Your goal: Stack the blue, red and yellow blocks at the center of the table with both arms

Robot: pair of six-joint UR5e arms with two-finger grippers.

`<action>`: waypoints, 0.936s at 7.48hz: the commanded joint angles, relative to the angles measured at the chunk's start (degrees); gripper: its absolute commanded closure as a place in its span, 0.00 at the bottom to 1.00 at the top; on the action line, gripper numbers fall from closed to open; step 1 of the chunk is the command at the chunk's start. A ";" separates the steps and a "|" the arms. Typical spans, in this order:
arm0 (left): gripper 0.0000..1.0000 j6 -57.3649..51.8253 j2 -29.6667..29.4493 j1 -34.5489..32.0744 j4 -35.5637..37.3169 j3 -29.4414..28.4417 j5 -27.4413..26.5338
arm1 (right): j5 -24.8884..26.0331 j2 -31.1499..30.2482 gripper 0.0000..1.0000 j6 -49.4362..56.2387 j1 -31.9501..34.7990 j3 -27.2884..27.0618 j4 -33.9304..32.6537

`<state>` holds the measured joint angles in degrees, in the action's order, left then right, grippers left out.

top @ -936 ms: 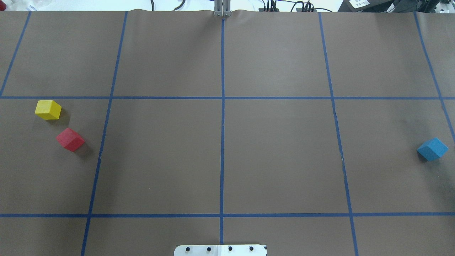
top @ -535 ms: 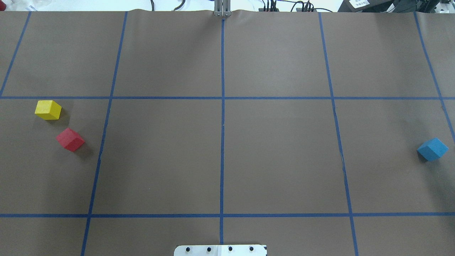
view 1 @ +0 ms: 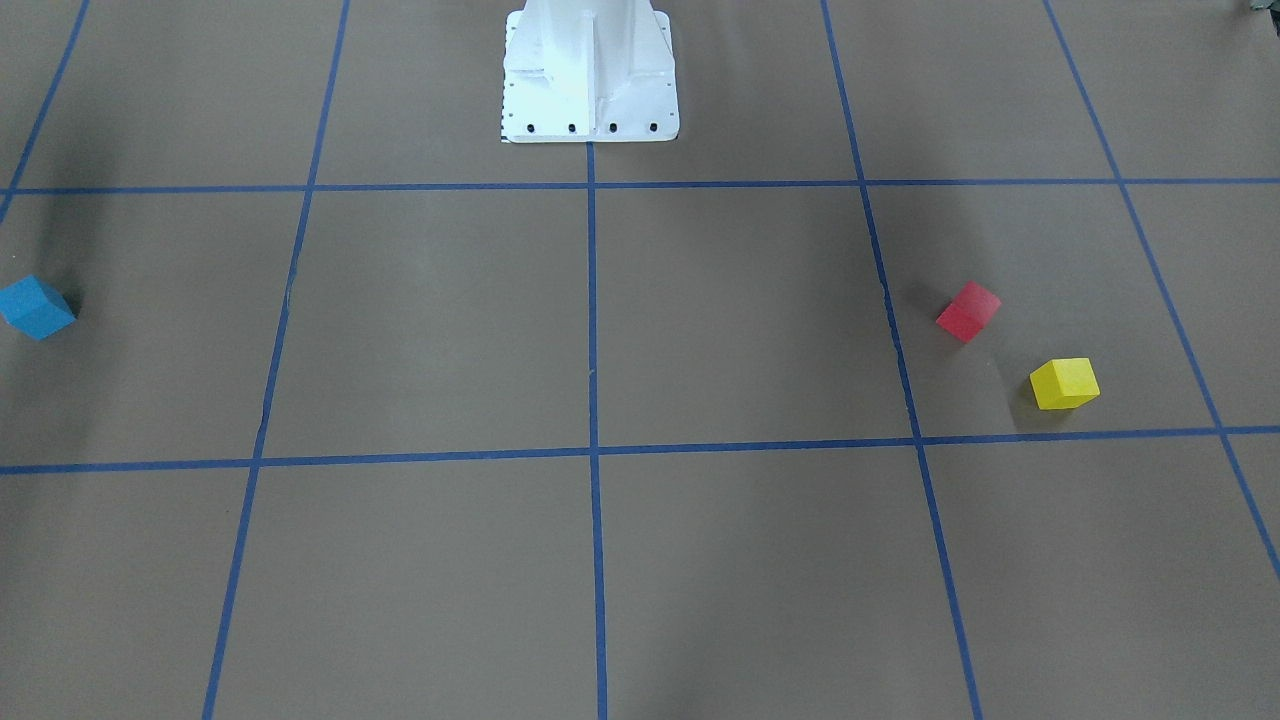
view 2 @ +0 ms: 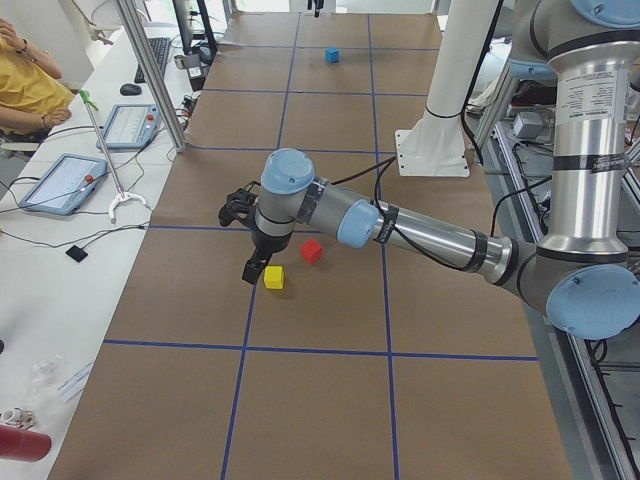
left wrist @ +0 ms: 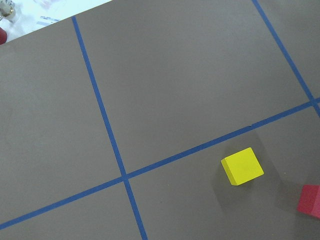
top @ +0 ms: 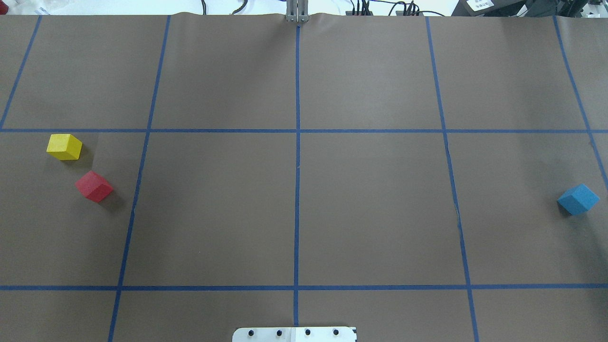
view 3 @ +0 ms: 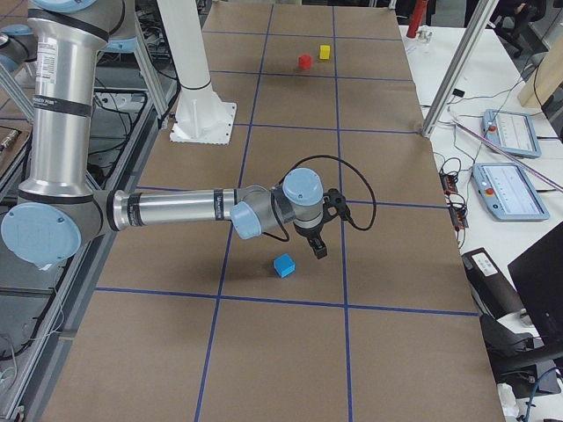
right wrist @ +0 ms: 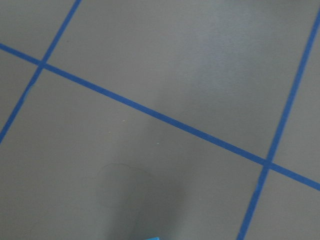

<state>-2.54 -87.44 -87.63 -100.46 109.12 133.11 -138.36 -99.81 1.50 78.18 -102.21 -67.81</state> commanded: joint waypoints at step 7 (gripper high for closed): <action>0.00 0.08 -0.54 0.00 -2.02 0.66 -0.04 | 11.42 -4.25 0.02 -22.24 -17.69 12.83 29.66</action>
<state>-2.46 -88.00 -87.61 -102.47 109.57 133.07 -129.13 -104.01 -20.01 62.74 -89.66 -38.82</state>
